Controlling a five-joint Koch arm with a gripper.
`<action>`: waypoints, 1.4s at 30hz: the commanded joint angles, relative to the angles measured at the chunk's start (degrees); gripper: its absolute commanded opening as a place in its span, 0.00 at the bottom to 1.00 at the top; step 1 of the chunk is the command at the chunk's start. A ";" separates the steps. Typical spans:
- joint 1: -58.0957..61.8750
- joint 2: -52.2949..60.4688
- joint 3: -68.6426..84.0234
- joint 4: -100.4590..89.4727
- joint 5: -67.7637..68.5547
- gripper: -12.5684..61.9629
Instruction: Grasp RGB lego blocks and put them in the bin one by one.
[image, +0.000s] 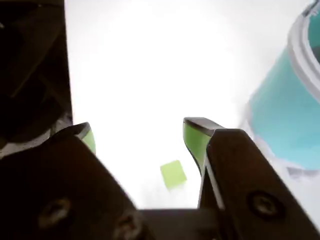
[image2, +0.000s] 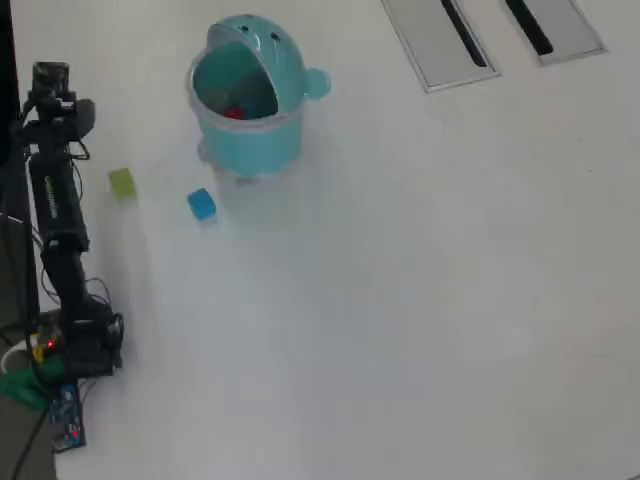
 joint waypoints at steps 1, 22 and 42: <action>-1.67 2.11 -0.79 -2.46 -1.41 0.61; -10.72 1.32 17.23 -14.06 -6.24 0.60; -5.19 10.63 41.57 -18.90 -8.61 0.60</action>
